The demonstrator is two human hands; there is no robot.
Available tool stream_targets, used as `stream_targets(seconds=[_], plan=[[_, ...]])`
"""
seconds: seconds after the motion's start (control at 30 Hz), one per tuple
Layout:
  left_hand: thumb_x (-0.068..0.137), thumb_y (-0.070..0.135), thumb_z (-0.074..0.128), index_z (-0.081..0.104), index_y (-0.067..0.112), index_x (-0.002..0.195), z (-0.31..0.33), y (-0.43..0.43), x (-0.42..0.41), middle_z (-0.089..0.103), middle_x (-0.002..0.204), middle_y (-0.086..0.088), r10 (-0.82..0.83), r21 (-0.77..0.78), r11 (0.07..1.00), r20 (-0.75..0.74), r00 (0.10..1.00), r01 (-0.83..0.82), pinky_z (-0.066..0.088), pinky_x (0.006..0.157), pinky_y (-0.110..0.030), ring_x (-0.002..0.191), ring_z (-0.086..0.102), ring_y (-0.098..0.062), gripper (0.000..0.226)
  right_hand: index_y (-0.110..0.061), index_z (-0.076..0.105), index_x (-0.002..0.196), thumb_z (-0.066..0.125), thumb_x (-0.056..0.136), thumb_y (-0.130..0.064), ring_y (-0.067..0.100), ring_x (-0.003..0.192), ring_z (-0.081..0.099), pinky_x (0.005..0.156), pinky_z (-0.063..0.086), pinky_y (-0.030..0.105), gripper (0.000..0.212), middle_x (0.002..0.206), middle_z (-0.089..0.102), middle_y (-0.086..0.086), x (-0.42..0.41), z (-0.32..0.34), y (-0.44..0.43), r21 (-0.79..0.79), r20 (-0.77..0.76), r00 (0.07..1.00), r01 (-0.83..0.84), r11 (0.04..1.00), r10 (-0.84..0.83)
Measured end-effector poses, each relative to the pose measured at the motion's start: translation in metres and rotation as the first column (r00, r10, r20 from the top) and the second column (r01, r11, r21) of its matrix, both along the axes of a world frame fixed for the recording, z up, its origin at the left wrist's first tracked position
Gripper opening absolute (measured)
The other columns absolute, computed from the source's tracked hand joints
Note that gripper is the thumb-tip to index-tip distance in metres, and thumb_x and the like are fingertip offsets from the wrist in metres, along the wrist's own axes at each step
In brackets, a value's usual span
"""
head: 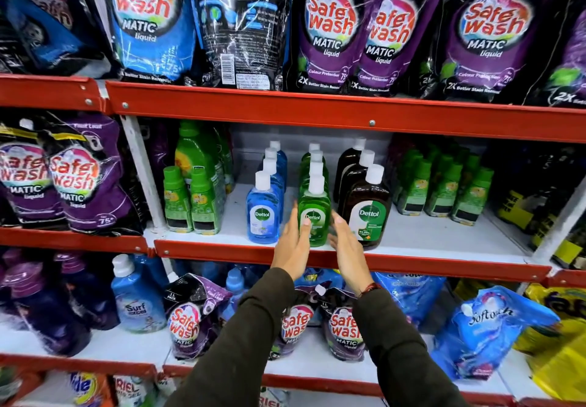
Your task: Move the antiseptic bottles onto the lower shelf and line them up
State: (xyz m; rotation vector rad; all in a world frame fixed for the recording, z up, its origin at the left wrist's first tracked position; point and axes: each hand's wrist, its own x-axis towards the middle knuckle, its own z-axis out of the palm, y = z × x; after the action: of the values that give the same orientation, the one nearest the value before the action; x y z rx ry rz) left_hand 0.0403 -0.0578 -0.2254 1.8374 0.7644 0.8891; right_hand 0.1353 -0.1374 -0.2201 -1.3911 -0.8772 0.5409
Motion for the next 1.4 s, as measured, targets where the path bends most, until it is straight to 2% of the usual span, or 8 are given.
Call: stream_targets(seconds=[0.2,0.33,0.43,0.53,0.67,0.77,1.27,1.4], plan=[[0.108,0.042,0.03,0.003,0.026,0.162,0.002,-0.005,-0.006,0.011,0.171,0.002,-0.064,-0.041,0.997,0.014,0.998,0.064,0.006,0.117,-0.022,0.157,0.009,-0.015,0.062,-0.043,0.046,0.141,0.034,0.089,-0.076,0.009,0.141,0.042,0.121,0.032,0.046,0.063,0.15,0.049,-0.009,-0.007,-0.011,0.003,0.002,0.071,0.993,0.096,0.995,-0.096],[0.105,0.05,0.032,0.021,0.025,0.159,-0.007,-0.013,-0.021,0.023,0.168,0.002,0.043,0.056,0.997,0.133,0.99,-0.051,0.013,0.126,-0.031,0.154,0.018,-0.011,0.06,-0.03,0.057,0.128,0.036,0.093,-0.064,0.016,0.127,0.054,0.111,0.043,0.052,0.053,0.132,0.055,-0.005,-0.02,-0.016,0.004,0.119,0.073,0.967,0.233,0.965,-0.242],[0.103,0.045,0.031,0.043,0.02,0.149,-0.012,-0.004,-0.039,0.044,0.152,-0.001,0.221,0.145,0.951,0.297,0.929,-0.273,0.028,0.12,-0.027,0.143,0.039,-0.012,0.053,-0.029,0.062,0.121,0.036,0.094,-0.063,0.019,0.118,0.061,0.106,0.047,0.052,0.05,0.124,0.064,-0.003,-0.039,-0.013,0.01,0.144,0.076,0.982,0.16,0.976,-0.172],[0.104,0.041,0.031,0.038,0.02,0.151,-0.008,0.022,-0.052,0.037,0.154,0.0,0.315,0.079,0.928,0.361,0.878,-0.365,0.022,0.116,-0.013,0.143,0.034,-0.009,0.052,-0.028,0.058,0.133,0.036,0.095,-0.059,0.013,0.13,0.055,0.116,0.04,0.044,0.054,0.139,0.06,-0.004,-0.06,-0.007,0.022,0.07,0.092,0.995,0.017,0.997,-0.024],[0.107,0.05,0.025,0.02,0.02,0.16,0.003,0.054,-0.062,0.019,0.169,-0.004,0.219,-0.14,0.971,0.218,0.951,-0.191,0.011,0.126,-0.03,0.155,0.017,-0.016,0.061,-0.022,0.035,0.153,0.034,0.105,-0.044,0.0,0.142,0.03,0.118,0.018,0.02,0.053,0.16,0.035,-0.006,-0.075,0.007,0.037,-0.089,0.09,0.991,-0.093,0.992,0.101],[0.089,0.076,0.023,0.026,0.013,0.158,0.001,0.071,-0.065,0.029,0.166,-0.008,0.141,-0.155,0.981,0.138,0.98,-0.119,0.015,0.129,-0.043,0.154,0.025,-0.019,0.094,-0.019,0.027,0.156,0.034,0.104,-0.048,0.004,0.148,0.024,0.12,0.014,0.021,0.06,0.164,0.027,-0.005,-0.076,0.009,0.047,-0.159,0.047,0.99,-0.12,0.98,0.129],[0.11,0.039,0.027,0.024,0.02,0.159,0.006,0.061,-0.07,0.041,0.159,-0.008,0.079,-0.126,0.99,0.124,0.989,-0.063,0.03,0.123,-0.041,0.144,0.042,-0.021,0.053,-0.016,0.031,0.155,0.038,0.104,-0.046,0.003,0.142,0.03,0.113,0.018,0.019,0.059,0.161,0.034,-0.002,-0.075,0.008,0.042,-0.185,0.112,0.984,-0.113,0.976,0.135],[0.109,0.041,0.029,0.013,0.017,0.162,0.006,0.058,-0.069,0.018,0.17,-0.007,0.145,-0.111,0.985,0.094,0.985,-0.135,0.013,0.128,-0.039,0.156,0.018,-0.022,0.06,-0.019,0.038,0.151,0.039,0.104,-0.042,0.006,0.144,0.032,0.12,0.021,0.025,0.052,0.157,0.039,-0.002,-0.074,0.004,0.035,-0.139,0.097,0.988,-0.11,0.984,0.124]])
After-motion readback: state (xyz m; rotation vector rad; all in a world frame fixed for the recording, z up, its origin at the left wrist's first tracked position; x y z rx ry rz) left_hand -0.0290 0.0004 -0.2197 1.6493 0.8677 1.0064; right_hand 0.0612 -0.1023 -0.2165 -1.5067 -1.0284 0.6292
